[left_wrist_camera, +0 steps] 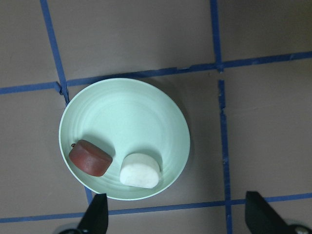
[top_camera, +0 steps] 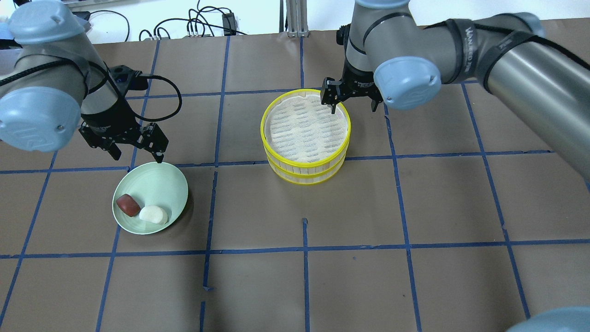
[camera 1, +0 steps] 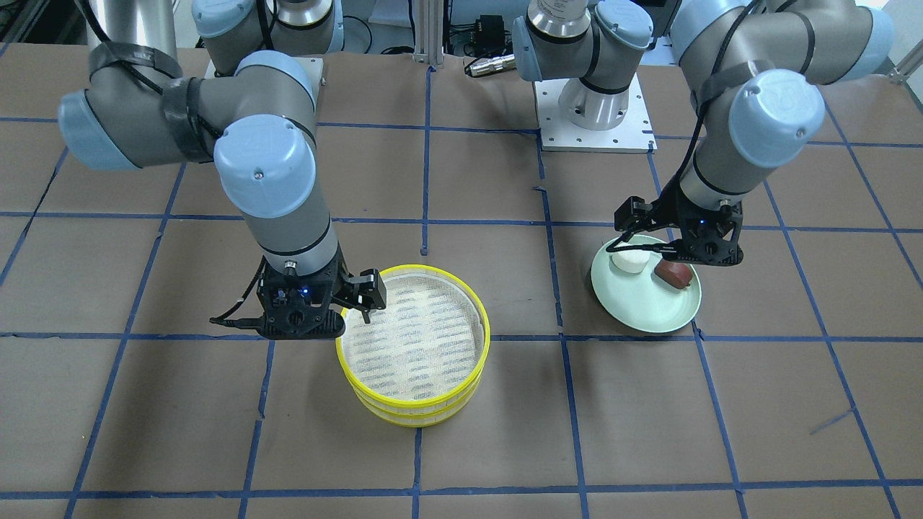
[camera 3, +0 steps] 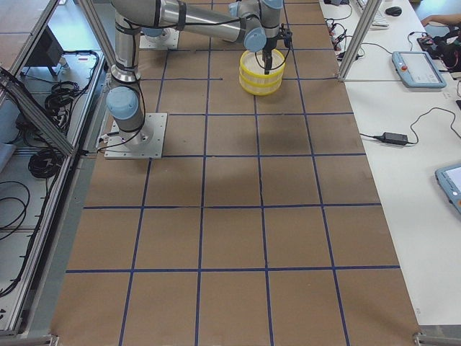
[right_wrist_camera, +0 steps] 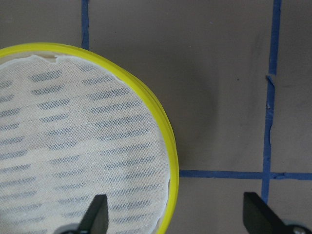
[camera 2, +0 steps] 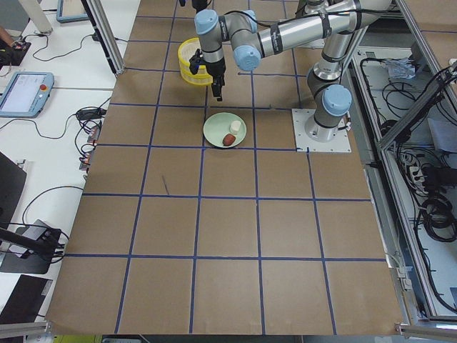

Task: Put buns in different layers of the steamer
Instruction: 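Move the right gripper to the steamer rim while the left reaches the plate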

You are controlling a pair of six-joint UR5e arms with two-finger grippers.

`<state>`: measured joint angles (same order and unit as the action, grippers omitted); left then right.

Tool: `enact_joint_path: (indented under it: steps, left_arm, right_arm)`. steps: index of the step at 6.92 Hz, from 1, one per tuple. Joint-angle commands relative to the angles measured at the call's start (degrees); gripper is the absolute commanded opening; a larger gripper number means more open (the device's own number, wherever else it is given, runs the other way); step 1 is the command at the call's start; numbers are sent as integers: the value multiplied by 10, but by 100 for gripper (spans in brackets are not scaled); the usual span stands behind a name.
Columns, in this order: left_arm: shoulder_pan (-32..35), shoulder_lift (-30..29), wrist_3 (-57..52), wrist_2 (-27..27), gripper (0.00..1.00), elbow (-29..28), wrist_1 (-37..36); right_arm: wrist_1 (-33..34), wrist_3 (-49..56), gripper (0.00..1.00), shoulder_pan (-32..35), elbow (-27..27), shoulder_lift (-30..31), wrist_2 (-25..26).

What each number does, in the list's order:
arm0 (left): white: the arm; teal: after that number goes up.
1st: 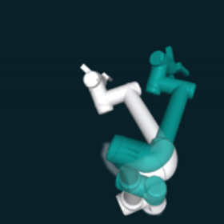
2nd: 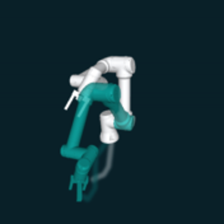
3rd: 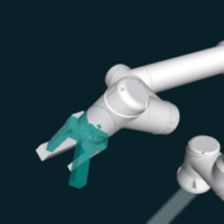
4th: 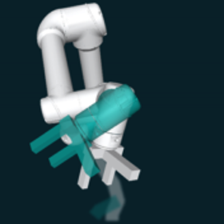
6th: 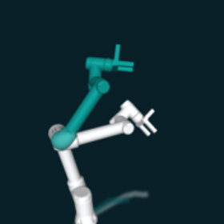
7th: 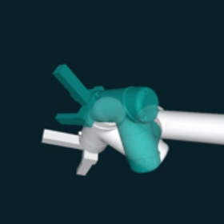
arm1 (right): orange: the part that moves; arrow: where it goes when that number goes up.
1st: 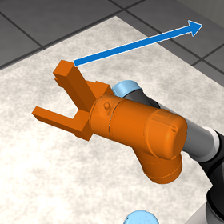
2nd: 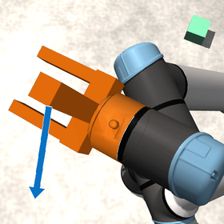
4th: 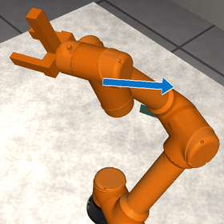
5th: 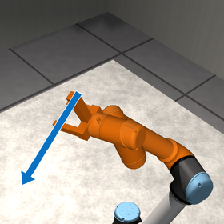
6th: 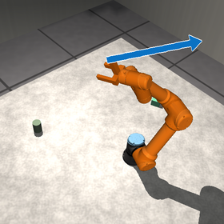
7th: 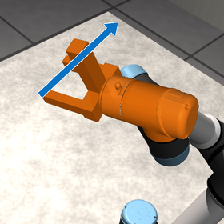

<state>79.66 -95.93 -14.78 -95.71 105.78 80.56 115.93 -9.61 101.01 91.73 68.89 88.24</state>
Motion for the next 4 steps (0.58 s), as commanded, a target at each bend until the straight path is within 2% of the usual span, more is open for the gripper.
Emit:
enact_joint_path:
  steps: [1, 2, 4]
  left_arm:
    - [-7, -70, -3, -5, 100, 21, -3]
    - [-7, -91, -3, -5, 100, 22, -4]
    - [-8, -106, -3, -10, 97, 36, -9]
  right_arm:
    - [23, -9, 71, 3, 11, -36, -3]
    - [18, -6, 53, 3, 13, -40, -2]
    - [20, -3, 13, 3, 15, -36, -3]
